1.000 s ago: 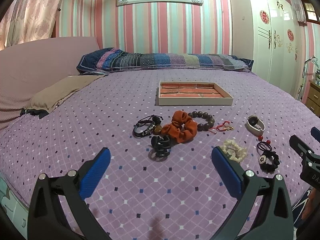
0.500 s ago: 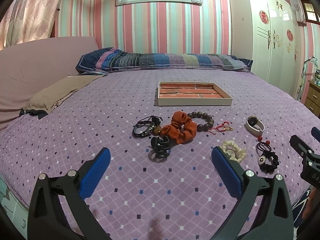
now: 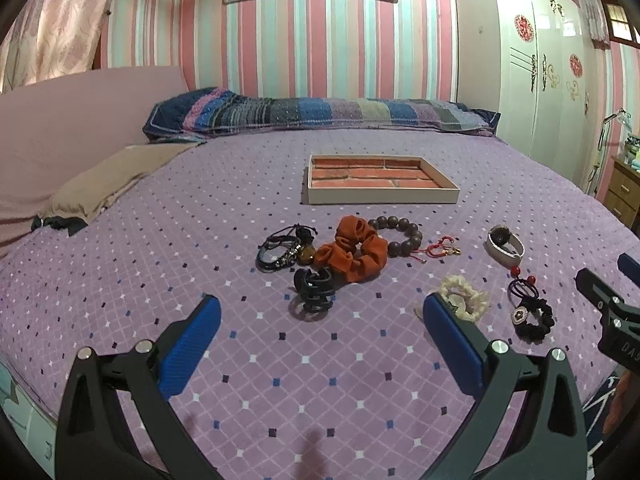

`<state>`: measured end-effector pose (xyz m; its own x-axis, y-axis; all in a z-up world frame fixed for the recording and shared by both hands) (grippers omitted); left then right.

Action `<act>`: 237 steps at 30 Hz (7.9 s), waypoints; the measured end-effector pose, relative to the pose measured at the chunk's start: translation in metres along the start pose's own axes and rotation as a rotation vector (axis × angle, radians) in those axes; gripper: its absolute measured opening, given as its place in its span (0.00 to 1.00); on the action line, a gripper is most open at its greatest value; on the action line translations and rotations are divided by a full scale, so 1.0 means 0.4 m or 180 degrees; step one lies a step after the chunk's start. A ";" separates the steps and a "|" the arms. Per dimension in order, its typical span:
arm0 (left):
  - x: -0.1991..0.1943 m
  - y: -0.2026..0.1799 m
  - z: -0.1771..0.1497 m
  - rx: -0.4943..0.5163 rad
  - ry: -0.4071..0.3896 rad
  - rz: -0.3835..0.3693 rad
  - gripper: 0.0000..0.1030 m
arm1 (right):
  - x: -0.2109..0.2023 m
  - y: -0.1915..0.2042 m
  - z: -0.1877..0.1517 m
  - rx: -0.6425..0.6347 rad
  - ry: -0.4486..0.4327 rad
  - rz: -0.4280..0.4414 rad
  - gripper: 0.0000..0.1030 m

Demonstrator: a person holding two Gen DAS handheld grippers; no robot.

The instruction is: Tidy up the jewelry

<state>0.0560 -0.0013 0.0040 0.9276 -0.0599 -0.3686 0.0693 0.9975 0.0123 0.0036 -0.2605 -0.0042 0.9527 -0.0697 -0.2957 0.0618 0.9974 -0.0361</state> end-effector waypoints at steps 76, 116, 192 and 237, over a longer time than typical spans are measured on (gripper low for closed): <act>0.376 0.054 -0.108 0.0048 0.0845 -0.0125 0.95 | 0.369 -0.099 -0.205 0.0098 0.1346 -0.0157 0.37; 0.363 0.050 -0.100 -0.0075 0.0888 -0.0283 0.36 | 0.385 -0.041 -0.132 0.0013 0.1083 0.0228 0.04; 1.126 -0.048 0.418 0.0205 0.0825 -0.0151 0.78 | 1.309 0.029 0.276 0.0087 0.1243 0.0350 0.75; 0.238 0.039 0.156 -0.0190 0.0222 -0.0191 0.93 | 0.322 -0.162 0.171 0.0102 0.0239 0.0023 0.96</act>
<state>0.1683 0.0062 0.0269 0.8945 -0.1189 -0.4309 0.1001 0.9928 -0.0662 0.1426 -0.3329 0.0254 0.9282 -0.0622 -0.3668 0.0656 0.9978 -0.0033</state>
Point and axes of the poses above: each gripper's, at about its wrist camera, not at the fingertips, and x roughly the way its jaws point, y to its left, z to its top, the point moved 8 cm from there along x, roughly the way its jaws point, and after that the axes turned 11 degrees about -y, right-handed, at the moved point
